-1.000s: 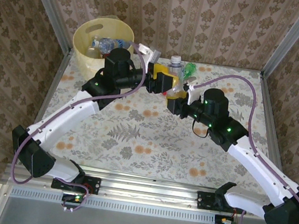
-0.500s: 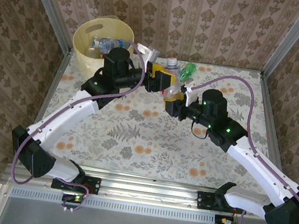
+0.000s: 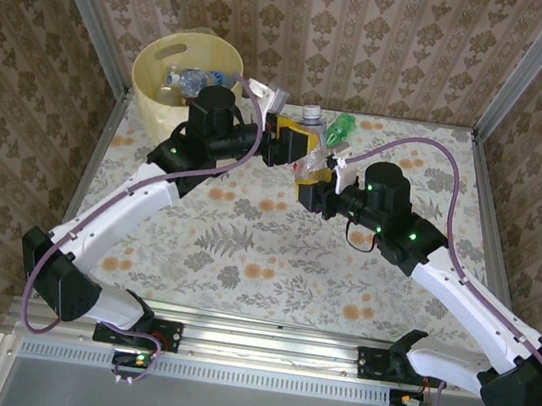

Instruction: Throw the plastic bottles in the bin

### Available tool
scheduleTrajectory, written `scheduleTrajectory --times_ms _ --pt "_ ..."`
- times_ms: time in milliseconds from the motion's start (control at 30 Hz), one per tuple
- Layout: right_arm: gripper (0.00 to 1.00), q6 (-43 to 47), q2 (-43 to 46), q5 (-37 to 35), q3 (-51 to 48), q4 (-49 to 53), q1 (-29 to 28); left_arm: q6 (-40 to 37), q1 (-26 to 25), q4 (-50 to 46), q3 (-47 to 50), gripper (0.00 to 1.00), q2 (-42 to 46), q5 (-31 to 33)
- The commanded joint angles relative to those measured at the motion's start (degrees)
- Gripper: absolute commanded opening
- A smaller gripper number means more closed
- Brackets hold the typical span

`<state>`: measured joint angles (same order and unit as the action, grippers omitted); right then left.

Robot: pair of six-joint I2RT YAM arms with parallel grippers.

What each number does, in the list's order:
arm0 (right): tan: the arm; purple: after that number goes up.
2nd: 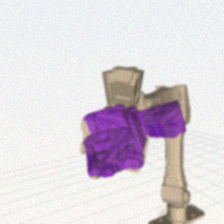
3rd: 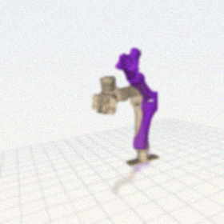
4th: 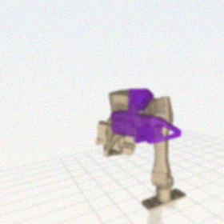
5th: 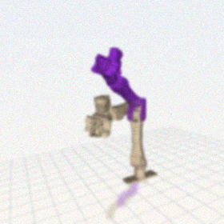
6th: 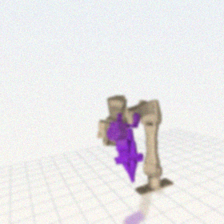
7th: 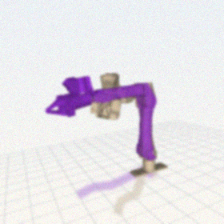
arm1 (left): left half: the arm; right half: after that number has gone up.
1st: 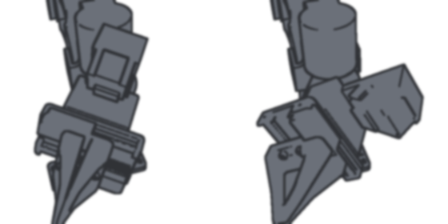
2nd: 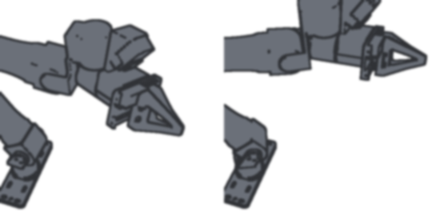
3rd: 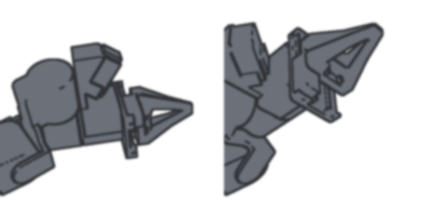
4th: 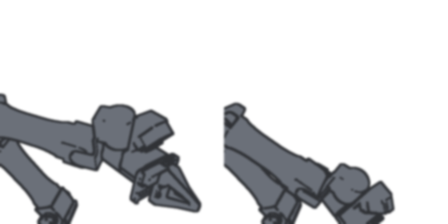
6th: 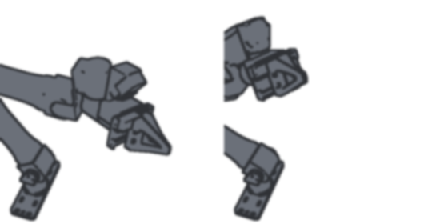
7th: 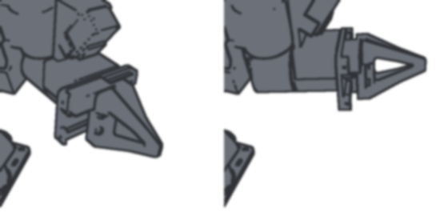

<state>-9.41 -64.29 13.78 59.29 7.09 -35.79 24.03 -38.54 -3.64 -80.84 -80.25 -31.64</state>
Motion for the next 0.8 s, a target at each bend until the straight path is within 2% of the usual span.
scheduleTrajectory --times_ms 0,67,267,467,633,767 --pt "0.41 2.03 0.36 4.94 0.72 0.31 -1.94 0.54 1.4 0.61 -0.11 0.56 -0.97 2.55" --pt "0.41 2.11 0.57 4.95 0.67 0.5 -2.0 0.68 1.95 0.16 0.29 0.61 -0.53 3.19" --pt "0.41 1.94 0.48 5.66 0.65 0.52 -2.07 1.28 2.95 0.47 1.63 0.66 0.18 3.44" --pt "0.41 1.76 0.15 5.99 0.65 0.53 -2.34 1.68 3.12 1.31 2.07 0.78 0.18 3.58" --pt "0.4 1.76 -0.13 5.96 0.65 0.69 -2.53 3.16 3.12 4.68 2.41 0.78 -0.06 0.32" --pt "0.4 1.72 -0.31 5.64 0.81 0.67 -2.53 2.93 2.77 4.06 2.34 0.67 -0.51 -0.61"
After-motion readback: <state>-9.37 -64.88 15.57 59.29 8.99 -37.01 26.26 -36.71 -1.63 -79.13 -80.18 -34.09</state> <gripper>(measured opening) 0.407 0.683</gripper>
